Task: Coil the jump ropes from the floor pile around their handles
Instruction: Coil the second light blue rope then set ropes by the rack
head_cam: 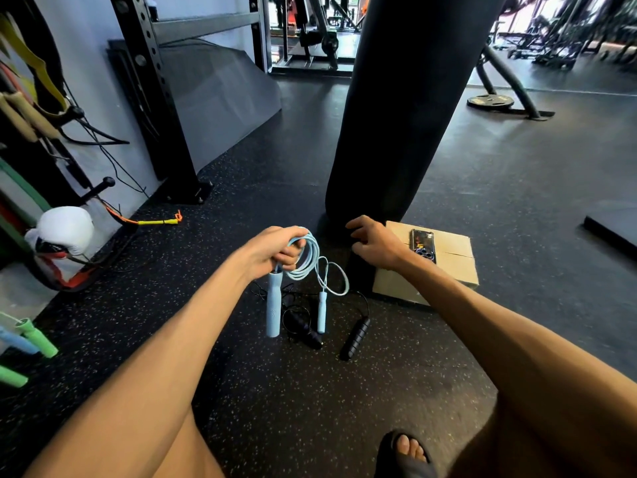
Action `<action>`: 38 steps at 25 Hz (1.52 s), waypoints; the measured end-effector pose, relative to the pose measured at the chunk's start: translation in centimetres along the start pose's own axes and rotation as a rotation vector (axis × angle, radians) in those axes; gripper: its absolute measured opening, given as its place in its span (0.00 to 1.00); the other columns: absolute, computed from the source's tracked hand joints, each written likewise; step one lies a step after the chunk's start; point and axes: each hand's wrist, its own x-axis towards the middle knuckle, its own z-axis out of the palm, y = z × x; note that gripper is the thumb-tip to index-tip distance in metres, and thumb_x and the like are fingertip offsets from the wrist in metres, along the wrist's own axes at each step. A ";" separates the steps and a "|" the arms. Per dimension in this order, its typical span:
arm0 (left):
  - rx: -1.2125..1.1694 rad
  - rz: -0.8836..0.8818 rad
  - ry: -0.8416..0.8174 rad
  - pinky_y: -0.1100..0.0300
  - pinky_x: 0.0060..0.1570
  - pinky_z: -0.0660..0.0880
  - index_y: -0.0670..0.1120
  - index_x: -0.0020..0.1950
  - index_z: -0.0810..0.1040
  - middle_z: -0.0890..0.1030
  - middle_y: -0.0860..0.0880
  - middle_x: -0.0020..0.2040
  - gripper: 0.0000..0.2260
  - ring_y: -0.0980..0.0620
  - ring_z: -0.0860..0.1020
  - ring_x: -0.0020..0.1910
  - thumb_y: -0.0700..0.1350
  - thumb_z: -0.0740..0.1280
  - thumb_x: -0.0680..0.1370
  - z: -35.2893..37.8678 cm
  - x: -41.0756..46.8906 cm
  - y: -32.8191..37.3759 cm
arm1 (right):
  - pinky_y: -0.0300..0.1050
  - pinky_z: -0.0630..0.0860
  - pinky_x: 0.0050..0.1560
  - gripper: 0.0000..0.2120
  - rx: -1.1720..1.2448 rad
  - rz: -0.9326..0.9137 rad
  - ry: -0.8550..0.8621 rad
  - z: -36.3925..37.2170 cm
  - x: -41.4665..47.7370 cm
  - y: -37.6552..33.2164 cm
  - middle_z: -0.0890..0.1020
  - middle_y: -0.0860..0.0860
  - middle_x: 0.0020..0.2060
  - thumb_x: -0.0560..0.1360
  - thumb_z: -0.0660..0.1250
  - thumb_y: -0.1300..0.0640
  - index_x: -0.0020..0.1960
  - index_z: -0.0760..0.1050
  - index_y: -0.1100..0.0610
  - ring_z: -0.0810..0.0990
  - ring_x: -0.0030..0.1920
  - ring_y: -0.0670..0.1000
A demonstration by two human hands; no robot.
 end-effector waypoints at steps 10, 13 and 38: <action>-0.051 -0.018 -0.278 0.60 0.29 0.53 0.47 0.34 0.67 0.57 0.53 0.24 0.18 0.57 0.52 0.22 0.52 0.58 0.82 0.9 -1.5 0.9 | 0.53 0.79 0.55 0.11 -0.020 -0.187 -0.121 1.9 -0.2 -0.8 0.82 0.54 0.49 0.76 0.69 0.60 0.57 0.77 0.62 0.81 0.50 0.53; -0.178 -0.016 -0.304 0.59 0.29 0.53 0.46 0.34 0.68 0.57 0.54 0.23 0.21 0.55 0.50 0.24 0.56 0.54 0.82 0.8 -1.5 1.2 | 0.53 0.79 0.50 0.06 -0.015 -0.203 -0.048 1.9 -0.3 -1.0 0.81 0.56 0.44 0.79 0.66 0.59 0.52 0.76 0.62 0.80 0.45 0.56; -0.734 0.447 0.344 0.64 0.29 0.68 0.44 0.42 0.69 0.67 0.51 0.30 0.12 0.55 0.65 0.25 0.42 0.54 0.85 -1.0 0.0 2.7 | 0.45 0.81 0.33 0.09 0.135 0.045 -0.449 3.4 -1.8 -1.9 0.83 0.60 0.37 0.82 0.62 0.56 0.54 0.67 0.62 0.84 0.33 0.54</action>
